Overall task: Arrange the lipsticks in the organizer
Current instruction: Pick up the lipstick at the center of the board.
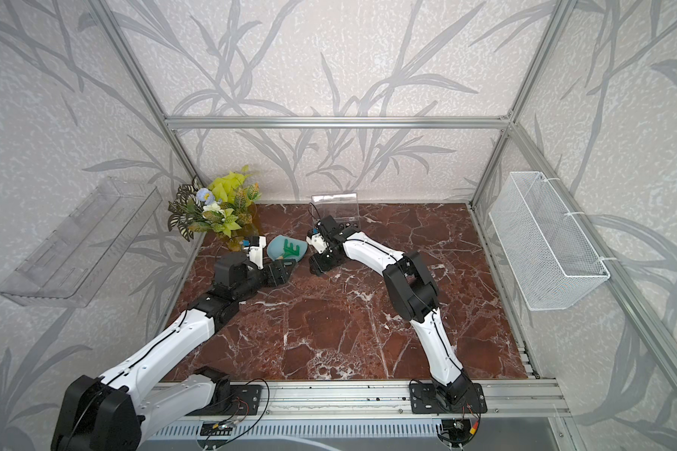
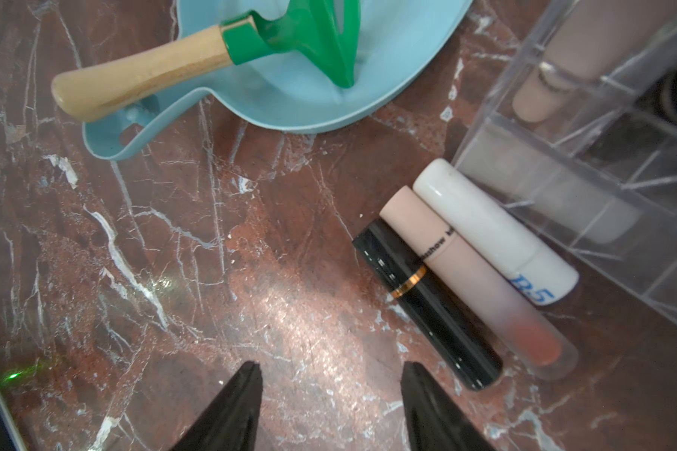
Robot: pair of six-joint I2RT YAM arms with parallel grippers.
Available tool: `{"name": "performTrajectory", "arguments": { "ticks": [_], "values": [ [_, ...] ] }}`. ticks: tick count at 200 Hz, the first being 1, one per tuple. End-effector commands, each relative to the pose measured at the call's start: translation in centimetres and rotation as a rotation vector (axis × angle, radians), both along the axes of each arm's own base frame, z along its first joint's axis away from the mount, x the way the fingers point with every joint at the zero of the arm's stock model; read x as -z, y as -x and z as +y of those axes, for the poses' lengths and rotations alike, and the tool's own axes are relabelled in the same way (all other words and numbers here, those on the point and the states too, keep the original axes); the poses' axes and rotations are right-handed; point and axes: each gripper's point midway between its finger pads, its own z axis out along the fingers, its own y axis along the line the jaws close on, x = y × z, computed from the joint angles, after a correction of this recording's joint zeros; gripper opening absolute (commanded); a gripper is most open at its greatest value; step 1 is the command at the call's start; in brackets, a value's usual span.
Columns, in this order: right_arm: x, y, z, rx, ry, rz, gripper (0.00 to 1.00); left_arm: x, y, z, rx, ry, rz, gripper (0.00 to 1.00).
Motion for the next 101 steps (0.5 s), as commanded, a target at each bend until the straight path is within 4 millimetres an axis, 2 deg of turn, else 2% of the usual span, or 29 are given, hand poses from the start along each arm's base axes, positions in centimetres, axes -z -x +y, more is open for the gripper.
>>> {"name": "performTrajectory", "arguments": {
  "ticks": [1,47,101],
  "values": [
    [0.6,-0.2,-0.3,-0.007,0.047,-0.005,0.61,-0.3,0.2,0.0,0.005,0.007,-0.017,0.82],
    [1.2,-1.1,-0.6,0.008,0.09,-0.015,0.61,-0.5,0.1,0.0,0.005,0.006,-0.021,0.82],
    [2.1,-1.4,-0.8,0.014,0.122,-0.001,0.62,0.4,0.0,0.3,-0.011,-0.015,-0.007,0.83]
  ]
}}
